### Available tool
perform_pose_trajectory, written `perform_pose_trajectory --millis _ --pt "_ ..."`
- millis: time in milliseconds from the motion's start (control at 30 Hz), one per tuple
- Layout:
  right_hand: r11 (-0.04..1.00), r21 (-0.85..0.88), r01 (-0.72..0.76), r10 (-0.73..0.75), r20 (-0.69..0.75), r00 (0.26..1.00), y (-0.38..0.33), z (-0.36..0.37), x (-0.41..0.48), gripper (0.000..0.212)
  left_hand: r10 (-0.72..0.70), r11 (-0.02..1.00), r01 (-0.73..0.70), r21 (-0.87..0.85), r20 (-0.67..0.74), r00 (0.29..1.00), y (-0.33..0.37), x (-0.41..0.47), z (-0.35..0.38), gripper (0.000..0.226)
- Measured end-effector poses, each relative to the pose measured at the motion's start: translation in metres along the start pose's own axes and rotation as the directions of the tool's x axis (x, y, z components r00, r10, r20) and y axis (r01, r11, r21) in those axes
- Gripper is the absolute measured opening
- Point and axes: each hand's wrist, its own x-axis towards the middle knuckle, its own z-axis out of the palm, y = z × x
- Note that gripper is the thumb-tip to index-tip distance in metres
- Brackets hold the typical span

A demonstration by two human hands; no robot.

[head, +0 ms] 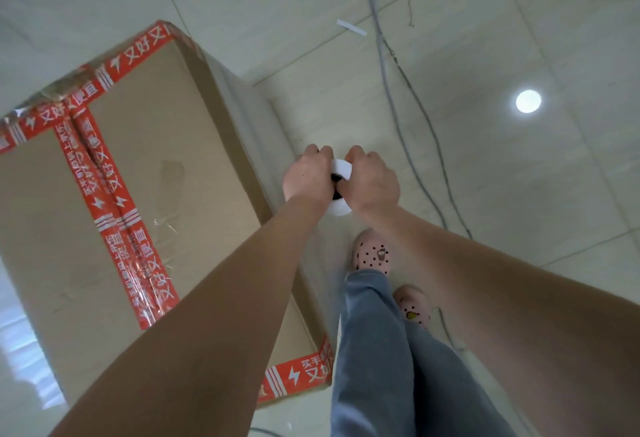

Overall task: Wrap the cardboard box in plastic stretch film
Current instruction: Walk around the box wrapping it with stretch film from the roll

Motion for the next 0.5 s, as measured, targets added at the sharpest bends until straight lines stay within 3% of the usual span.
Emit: perform_pose_trajectory --millis 100,300,367,500 --pt "0.994 -0.087 0.073 -0.073 -0.003 0.997 -0.009 -0.008 0.009 0.028 0.010 1.000 -0.009 -0.012 0.014 1.000 -0.007 0.011 -0.010 0.020" --pt "0.956 -0.194 0.221 -0.224 0.005 0.975 -0.037 -0.029 0.028 0.036 -0.209 0.946 0.212 -0.244 0.038 0.977 -0.016 0.023 -0.025 0.020" --pt "0.969 -0.166 0.183 -0.192 -0.037 0.981 -0.042 -0.029 0.031 0.035 -0.274 0.900 0.276 -0.336 0.057 0.960 -0.021 0.028 -0.029 0.021" --pt "0.997 0.046 -0.060 0.062 -0.052 0.997 -0.046 -0.028 0.036 0.038 -0.297 0.884 0.295 -0.362 0.051 0.953 -0.031 0.033 -0.037 0.024"
